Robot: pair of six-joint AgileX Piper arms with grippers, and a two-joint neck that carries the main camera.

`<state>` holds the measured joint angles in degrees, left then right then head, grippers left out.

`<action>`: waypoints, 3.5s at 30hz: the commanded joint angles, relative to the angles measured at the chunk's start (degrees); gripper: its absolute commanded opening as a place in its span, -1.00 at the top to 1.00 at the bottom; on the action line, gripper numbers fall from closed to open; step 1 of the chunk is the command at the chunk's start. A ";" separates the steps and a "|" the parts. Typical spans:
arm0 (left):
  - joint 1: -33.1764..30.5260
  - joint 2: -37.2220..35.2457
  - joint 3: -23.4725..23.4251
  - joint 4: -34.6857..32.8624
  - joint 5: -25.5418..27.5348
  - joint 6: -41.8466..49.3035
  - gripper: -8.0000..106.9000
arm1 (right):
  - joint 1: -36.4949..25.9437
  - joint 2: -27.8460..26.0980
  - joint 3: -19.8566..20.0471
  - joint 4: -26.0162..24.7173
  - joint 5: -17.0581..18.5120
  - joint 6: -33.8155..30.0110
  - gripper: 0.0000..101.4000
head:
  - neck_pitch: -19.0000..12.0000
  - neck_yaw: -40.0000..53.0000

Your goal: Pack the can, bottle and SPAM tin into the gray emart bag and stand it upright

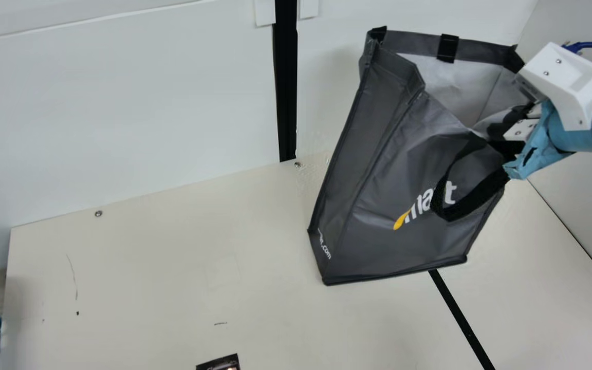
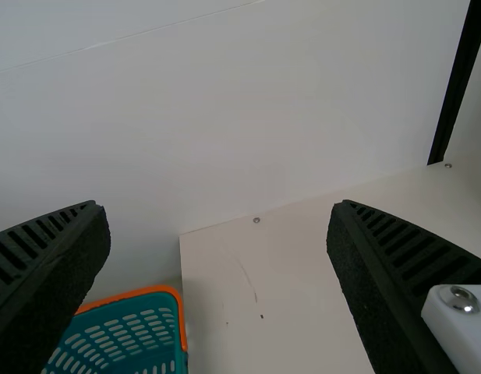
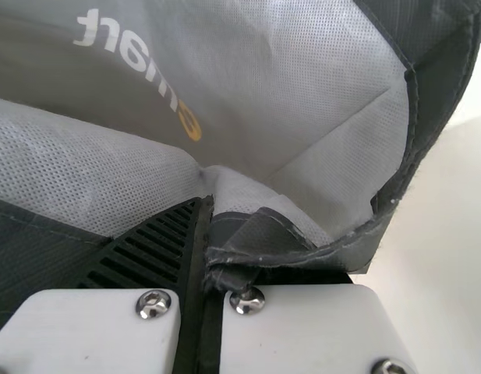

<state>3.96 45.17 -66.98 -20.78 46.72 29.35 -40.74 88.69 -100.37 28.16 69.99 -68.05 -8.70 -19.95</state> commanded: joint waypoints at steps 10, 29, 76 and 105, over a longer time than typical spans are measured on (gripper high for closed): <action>0.00 0.00 0.00 0.00 0.00 0.00 -0.71 | -6.19 1.46 -1.50 -0.80 -0.09 -3.68 1.00 | -1.30 -0.05; 0.00 0.00 0.00 0.00 0.00 0.00 -0.71 | -14.83 3.97 -6.04 -2.67 -0.09 -7.93 1.00 | -1.30 -0.05; 0.00 0.00 0.00 0.00 0.00 0.00 -0.71 | 2.17 -0.39 -17.69 -10.96 -0.09 -3.78 -0.87 | -1.30 -0.05; 0.00 0.00 0.00 0.00 0.00 0.00 -0.71 | 31.11 3.97 -33.14 -24.91 -0.09 -3.27 -0.87 | -1.30 -0.05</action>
<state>3.96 45.17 -66.98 -20.78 46.72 29.35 -10.88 92.48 -133.45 3.46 69.88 -71.14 -8.70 -19.95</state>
